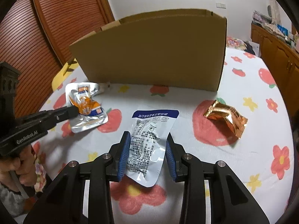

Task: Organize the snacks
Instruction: 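Grasp the silver-orange pouch with left tool while right tool grasps the blue-labelled packet, then lift both packets and carry them over the box with both tools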

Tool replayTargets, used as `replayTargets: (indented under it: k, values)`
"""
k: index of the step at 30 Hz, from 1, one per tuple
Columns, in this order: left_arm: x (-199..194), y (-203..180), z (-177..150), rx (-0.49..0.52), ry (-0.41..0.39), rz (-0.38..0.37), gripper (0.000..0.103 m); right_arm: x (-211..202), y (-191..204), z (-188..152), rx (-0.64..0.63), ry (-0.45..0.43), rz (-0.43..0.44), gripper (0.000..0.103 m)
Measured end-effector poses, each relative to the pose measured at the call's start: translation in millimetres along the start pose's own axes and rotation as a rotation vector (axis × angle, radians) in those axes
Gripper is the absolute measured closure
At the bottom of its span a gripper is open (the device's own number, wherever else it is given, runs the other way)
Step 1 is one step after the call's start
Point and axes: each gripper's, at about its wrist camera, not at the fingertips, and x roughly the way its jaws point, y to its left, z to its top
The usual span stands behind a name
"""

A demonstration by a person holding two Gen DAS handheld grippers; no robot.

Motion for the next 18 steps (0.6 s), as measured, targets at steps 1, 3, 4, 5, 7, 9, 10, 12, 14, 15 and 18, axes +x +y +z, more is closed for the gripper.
replayTargets:
  k: [1, 3, 4, 5, 7, 9, 10, 12, 14, 15, 18]
  values:
    - [-0.4, -2.1, -0.2, 0.009, -0.003, 0.001, 0.103, -2.3, 0.3, 1.0, -0.005, -0.005, -0.001, 0.068]
    - [-1.7, -6.1, -0.4, 0.027, -0.008, 0.003, 0.103, -7.1, 1.8, 0.3, -0.013, -0.013, 0.002, 0.068]
    - [-2.2, -7.2, -0.3, 0.032, -0.01, 0.004, 0.103, -8.5, 3.0, 1.0, -0.017, -0.016, 0.003, 0.068]
    - [-2.9, -8.3, -0.3, 0.036, -0.013, 0.005, 0.103, -10.2, 4.5, 0.9, -0.024, -0.02, 0.0, 0.068]
    - [-4.5, -9.1, -0.2, 0.038, -0.015, 0.002, 0.103, -12.7, 6.3, 1.8, -0.035, -0.026, -0.003, 0.068]
    - [-7.8, -9.3, 0.8, 0.039, -0.024, 0.001, 0.103, -13.5, 10.0, 2.8, -0.04, -0.032, -0.004, 0.068]
    - [-9.5, -9.3, 1.4, 0.039, -0.028, -0.001, 0.103, -15.6, 8.7, 1.8, -0.041, -0.036, -0.002, 0.068]
    - [-14.4, -9.4, 3.2, 0.042, -0.04, -0.001, 0.103, -19.8, 8.6, 1.0, -0.044, -0.043, 0.0, 0.068]
    - [-18.2, -9.6, 5.0, 0.045, -0.049, -0.002, 0.103, -23.2, 8.7, 0.9, -0.046, -0.051, 0.001, 0.068]
    - [-20.2, -10.0, 5.9, 0.047, -0.055, -0.002, 0.103, -24.4, 8.8, 1.4, -0.047, -0.054, 0.003, 0.068]
    - [-26.7, -11.0, 9.2, 0.048, -0.07, -0.006, 0.103, -26.7, 10.8, 2.8, -0.05, -0.061, 0.005, 0.068]
